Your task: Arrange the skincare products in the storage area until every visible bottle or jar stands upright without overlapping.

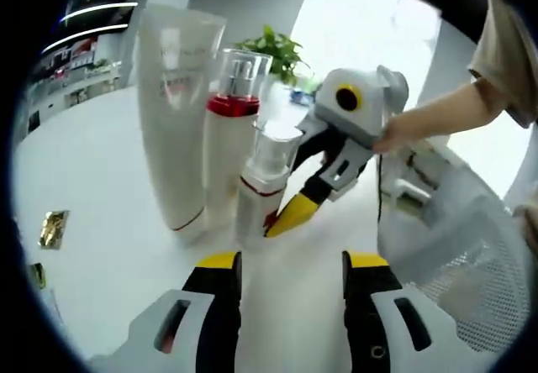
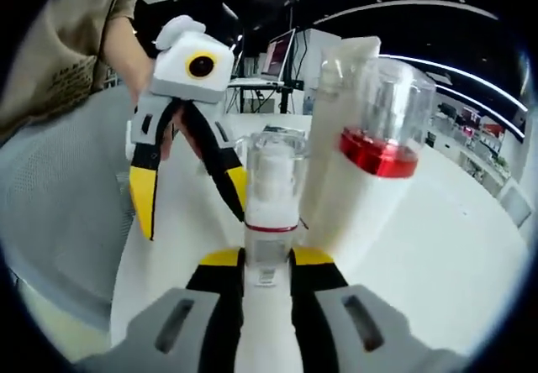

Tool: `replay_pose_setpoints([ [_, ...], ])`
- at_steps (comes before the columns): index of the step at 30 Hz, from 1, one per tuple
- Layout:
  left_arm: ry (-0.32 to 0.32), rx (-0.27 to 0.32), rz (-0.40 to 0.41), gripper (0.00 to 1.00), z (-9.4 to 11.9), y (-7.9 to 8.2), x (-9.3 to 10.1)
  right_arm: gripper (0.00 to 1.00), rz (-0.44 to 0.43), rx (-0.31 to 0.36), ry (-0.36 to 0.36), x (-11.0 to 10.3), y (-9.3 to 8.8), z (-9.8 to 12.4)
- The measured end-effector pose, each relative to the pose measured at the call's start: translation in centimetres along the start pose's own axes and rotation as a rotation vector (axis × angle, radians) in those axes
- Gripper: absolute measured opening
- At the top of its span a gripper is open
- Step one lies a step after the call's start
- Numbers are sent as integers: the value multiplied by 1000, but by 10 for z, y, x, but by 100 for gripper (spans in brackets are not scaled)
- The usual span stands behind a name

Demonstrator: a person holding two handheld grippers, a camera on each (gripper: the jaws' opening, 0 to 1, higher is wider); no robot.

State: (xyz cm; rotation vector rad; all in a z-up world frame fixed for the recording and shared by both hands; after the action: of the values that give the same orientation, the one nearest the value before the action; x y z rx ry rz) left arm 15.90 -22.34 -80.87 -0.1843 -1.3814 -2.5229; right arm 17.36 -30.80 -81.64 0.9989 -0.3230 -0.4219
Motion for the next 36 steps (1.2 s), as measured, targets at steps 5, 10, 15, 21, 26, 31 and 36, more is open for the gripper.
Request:
replay_pose_setpoints([
  [5, 3, -17, -1, 45, 1, -4, 0, 20, 18, -5, 28, 1, -1, 1],
  [10, 5, -17, 5, 46, 0, -4, 0, 21, 3, -9, 21, -1, -1, 2],
  [15, 3, -14, 8, 48, 1, -3, 1, 25, -35, -24, 11, -5, -4, 5],
  [21, 6, -17, 11, 53, 11, -1, 1, 30, -85, -66, -32, -11, -8, 12],
  [26, 27, -38, 15, 63, 22, -3, -2, 36, -138, -81, -100, -17, -6, 18],
  [31, 51, -45, 17, 70, 37, -5, -4, 45, -170, -70, -152, -30, 6, 19],
  [36, 65, -46, 16, 75, 55, -8, -4, 51, -228, -58, -204, -47, 18, 22],
])
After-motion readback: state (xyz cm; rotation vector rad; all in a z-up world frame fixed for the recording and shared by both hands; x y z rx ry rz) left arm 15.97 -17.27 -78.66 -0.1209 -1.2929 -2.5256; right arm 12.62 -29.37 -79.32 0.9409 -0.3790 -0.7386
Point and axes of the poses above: the point that each gripper's makers call its tool centre point, and the gripper's own axes: z roughly backward along the fingers, x roughly to its right, y roughly out of its top, the point moved 4 cm from there along z, roughly backward along the fingers, and after that the axes turned 7 degrees about y, right-handed, at the moved point
